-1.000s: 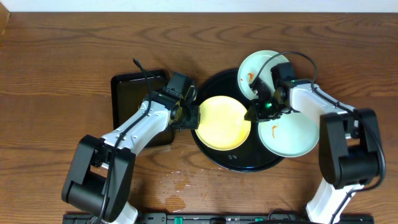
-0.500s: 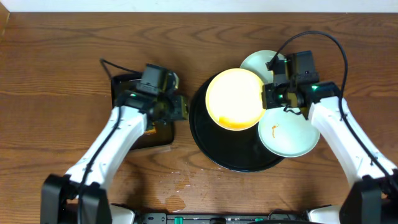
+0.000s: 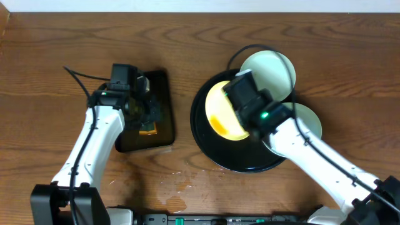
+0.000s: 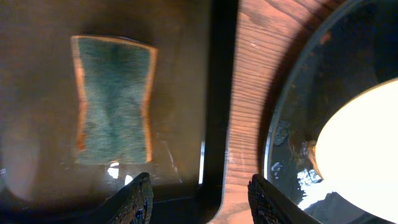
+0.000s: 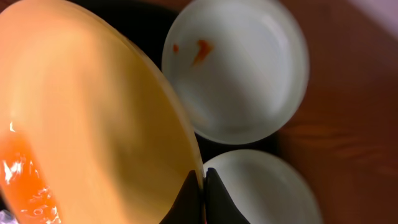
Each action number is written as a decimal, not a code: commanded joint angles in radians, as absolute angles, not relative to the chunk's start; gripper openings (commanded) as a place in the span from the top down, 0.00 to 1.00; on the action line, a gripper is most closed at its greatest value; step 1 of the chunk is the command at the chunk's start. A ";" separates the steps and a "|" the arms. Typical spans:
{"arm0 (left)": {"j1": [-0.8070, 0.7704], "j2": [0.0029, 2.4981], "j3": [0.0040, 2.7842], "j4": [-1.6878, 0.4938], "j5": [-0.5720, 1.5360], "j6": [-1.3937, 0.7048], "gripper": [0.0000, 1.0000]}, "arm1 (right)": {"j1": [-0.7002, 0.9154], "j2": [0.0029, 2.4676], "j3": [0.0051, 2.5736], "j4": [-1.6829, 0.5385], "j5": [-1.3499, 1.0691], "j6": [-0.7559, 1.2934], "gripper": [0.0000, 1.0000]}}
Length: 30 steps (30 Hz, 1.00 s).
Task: Clean dirty plates on tray and stack at the side
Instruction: 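Lift the yellow plate by its rim with right gripper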
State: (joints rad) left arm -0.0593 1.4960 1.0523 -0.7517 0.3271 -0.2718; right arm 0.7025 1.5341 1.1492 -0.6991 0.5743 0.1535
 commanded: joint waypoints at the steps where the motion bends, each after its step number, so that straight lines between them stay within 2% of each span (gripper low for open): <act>1: -0.032 1.489 1.072 -0.759 0.321 -0.250 0.49 | 0.783 1.497 1.159 -0.700 0.853 0.183 0.99; 12: -0.029 1.489 1.070 -0.762 0.321 -0.243 0.48 | 0.973 1.487 1.159 -0.723 1.153 0.177 0.99; 30: -0.029 1.490 1.068 -0.762 0.321 -0.243 0.48 | 1.031 1.442 1.163 -0.716 1.204 0.064 0.99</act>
